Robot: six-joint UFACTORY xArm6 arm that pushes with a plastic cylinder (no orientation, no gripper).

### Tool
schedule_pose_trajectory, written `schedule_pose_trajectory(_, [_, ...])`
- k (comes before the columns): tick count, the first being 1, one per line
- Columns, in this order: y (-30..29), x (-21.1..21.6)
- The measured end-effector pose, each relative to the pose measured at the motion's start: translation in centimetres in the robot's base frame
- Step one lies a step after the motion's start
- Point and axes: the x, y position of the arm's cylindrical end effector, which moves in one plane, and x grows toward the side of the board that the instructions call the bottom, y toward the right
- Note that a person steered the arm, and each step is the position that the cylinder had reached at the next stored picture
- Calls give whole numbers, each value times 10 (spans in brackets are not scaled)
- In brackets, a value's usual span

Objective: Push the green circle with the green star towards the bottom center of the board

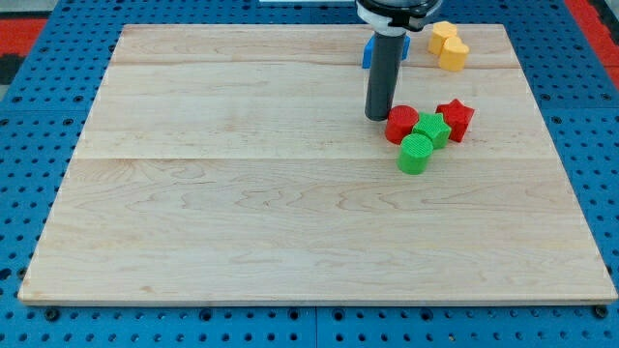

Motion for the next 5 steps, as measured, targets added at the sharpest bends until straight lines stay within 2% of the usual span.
schedule_pose_trajectory(3, [-3, 0])
schedule_pose_trajectory(4, [-20, -1])
schedule_pose_trajectory(5, [-30, -20])
